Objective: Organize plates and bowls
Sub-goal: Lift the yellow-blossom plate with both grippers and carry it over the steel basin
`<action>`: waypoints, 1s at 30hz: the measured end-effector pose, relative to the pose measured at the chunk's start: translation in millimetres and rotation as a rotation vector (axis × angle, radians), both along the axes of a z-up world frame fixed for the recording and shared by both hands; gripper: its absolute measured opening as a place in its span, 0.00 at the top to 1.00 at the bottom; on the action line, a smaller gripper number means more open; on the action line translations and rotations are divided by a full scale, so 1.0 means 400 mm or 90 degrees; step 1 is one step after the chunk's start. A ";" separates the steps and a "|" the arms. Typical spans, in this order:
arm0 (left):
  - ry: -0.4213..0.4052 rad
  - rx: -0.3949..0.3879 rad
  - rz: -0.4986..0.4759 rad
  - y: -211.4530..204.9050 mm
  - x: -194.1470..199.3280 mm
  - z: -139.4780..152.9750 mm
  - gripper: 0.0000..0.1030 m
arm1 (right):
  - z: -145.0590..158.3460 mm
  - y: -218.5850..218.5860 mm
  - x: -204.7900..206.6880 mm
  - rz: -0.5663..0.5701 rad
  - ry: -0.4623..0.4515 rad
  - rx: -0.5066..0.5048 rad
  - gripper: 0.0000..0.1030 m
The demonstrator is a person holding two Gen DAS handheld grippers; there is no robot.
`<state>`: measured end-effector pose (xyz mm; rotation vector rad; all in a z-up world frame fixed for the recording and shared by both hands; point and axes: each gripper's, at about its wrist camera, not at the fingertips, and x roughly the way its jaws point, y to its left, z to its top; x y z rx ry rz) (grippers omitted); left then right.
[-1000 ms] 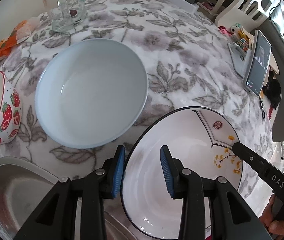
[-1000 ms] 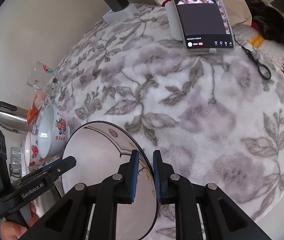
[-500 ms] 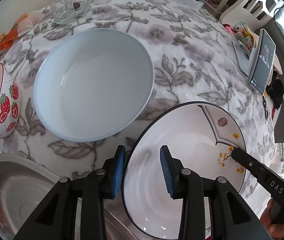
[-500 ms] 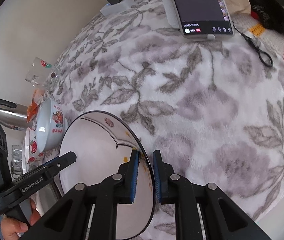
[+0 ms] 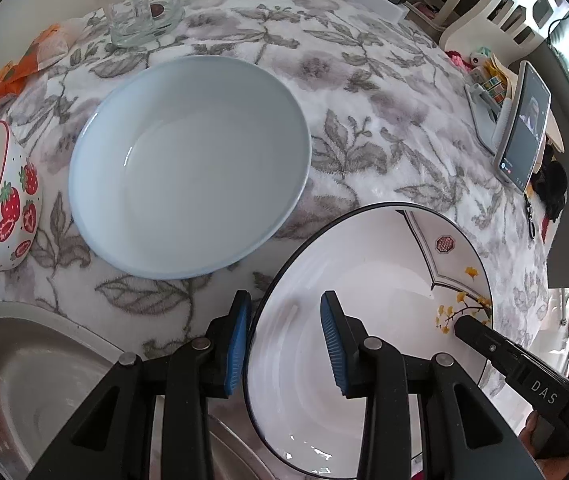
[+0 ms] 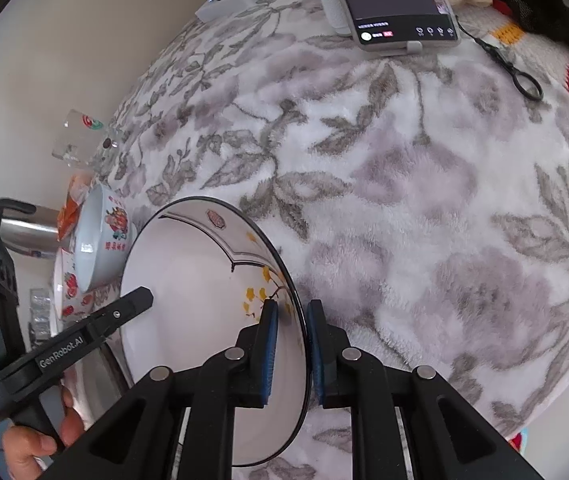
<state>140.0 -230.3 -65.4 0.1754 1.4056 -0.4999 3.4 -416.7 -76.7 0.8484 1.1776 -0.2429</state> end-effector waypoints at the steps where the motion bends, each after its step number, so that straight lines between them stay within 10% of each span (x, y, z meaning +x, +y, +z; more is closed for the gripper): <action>1: 0.002 -0.003 0.002 0.004 0.001 0.001 0.64 | 0.002 -0.003 -0.003 -0.001 -0.003 0.003 0.84; 30: -0.016 -0.086 0.014 0.009 -0.011 0.109 0.64 | 0.077 -0.055 -0.029 -0.045 -0.075 0.003 0.84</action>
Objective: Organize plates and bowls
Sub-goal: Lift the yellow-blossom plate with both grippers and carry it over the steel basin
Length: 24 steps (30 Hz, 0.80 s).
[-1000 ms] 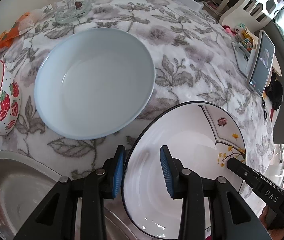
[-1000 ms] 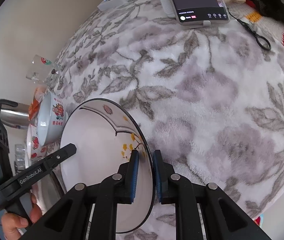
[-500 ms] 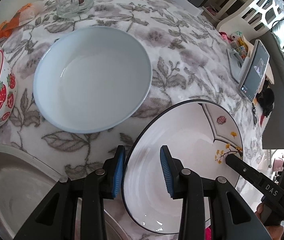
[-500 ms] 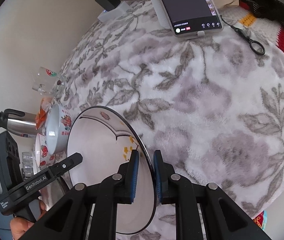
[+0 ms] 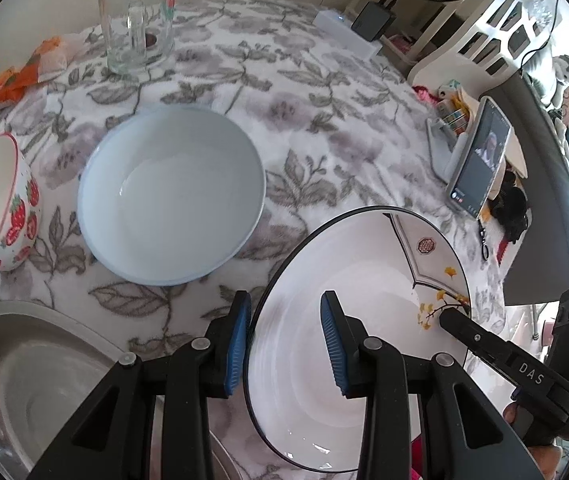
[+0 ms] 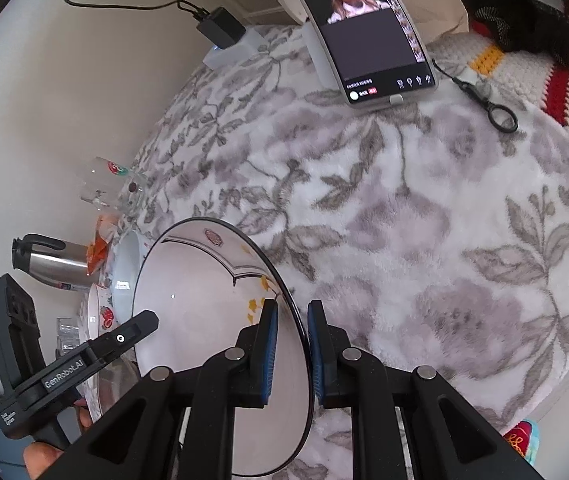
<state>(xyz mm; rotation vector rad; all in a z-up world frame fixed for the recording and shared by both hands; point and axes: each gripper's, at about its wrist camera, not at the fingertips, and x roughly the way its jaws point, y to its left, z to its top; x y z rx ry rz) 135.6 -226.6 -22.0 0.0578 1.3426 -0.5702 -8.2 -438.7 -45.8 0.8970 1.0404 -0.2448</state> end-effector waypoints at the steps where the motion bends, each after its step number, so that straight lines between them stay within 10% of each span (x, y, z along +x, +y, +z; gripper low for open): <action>1: -0.005 0.000 0.001 0.002 -0.001 0.007 0.64 | 0.004 0.002 0.001 0.003 -0.003 -0.001 0.84; 24: -0.036 -0.083 0.054 0.115 -0.017 0.115 0.64 | 0.058 0.058 0.014 0.047 -0.043 0.010 0.84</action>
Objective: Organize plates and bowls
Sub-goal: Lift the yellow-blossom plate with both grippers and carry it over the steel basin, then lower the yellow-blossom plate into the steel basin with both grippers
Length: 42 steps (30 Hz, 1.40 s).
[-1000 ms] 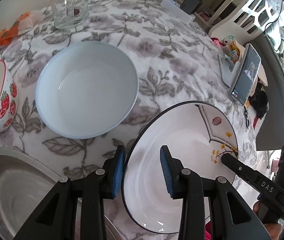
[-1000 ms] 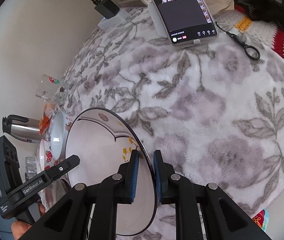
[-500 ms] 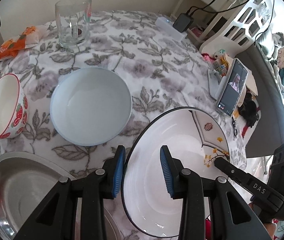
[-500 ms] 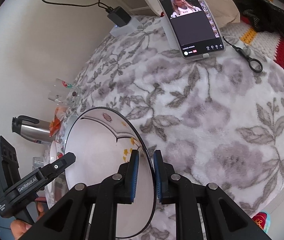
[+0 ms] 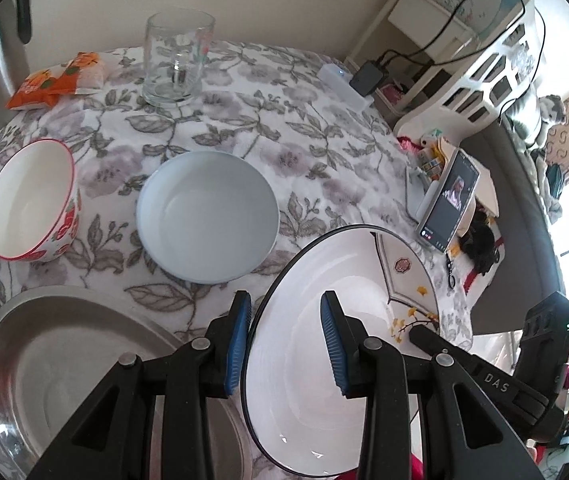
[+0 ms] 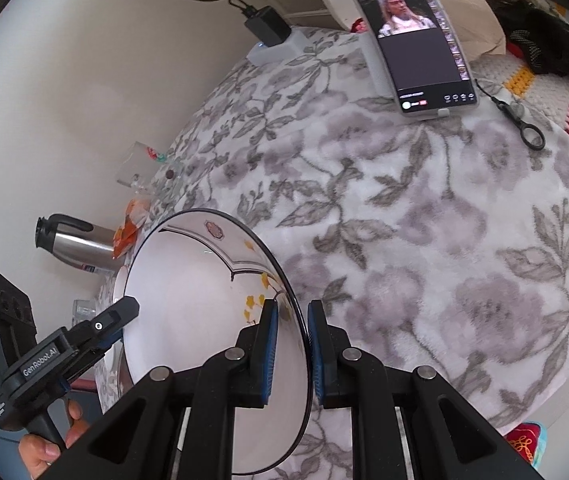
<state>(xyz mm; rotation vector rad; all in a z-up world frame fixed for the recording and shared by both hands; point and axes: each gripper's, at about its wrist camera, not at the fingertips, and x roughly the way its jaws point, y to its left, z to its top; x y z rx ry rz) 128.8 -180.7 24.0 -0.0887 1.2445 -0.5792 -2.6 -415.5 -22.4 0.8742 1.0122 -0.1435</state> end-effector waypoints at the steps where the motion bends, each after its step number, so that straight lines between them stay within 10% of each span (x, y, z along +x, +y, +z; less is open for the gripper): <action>1: -0.002 -0.001 0.003 0.007 -0.002 0.003 0.64 | 0.002 0.005 0.001 0.004 -0.001 0.001 0.84; 42: 0.022 -0.103 0.246 0.506 -0.090 -0.022 0.64 | 0.037 0.393 0.119 0.217 -0.005 -0.038 0.84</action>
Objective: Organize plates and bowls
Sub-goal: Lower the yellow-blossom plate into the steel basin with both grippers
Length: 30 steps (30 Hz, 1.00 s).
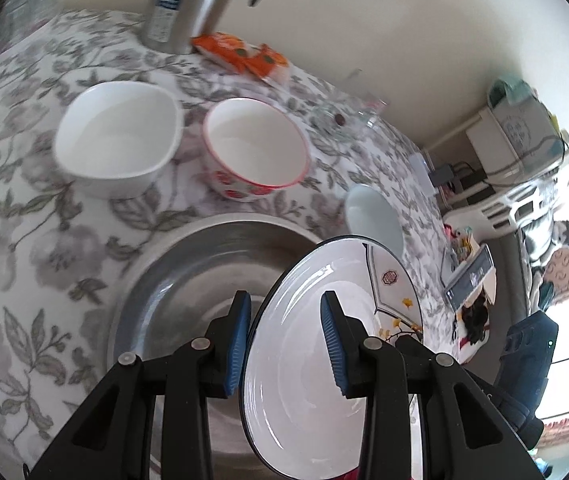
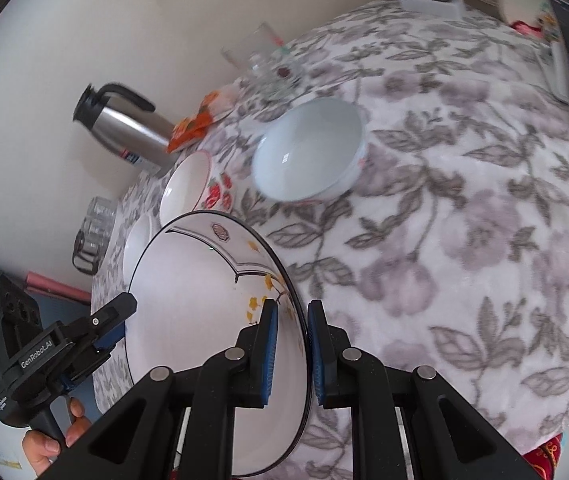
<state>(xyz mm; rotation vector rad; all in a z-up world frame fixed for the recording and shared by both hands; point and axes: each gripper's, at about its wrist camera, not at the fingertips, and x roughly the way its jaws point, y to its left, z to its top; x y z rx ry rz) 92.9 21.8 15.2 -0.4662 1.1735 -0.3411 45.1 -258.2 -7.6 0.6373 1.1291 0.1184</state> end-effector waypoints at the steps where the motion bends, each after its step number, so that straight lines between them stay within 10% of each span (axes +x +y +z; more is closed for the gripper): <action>1: 0.002 -0.002 0.007 0.013 -0.004 -0.004 0.64 | -0.001 0.013 0.004 0.007 0.000 -0.003 0.84; 30: 0.084 0.038 0.054 0.085 0.005 -0.123 0.64 | -0.088 0.114 0.060 0.063 0.055 -0.053 0.84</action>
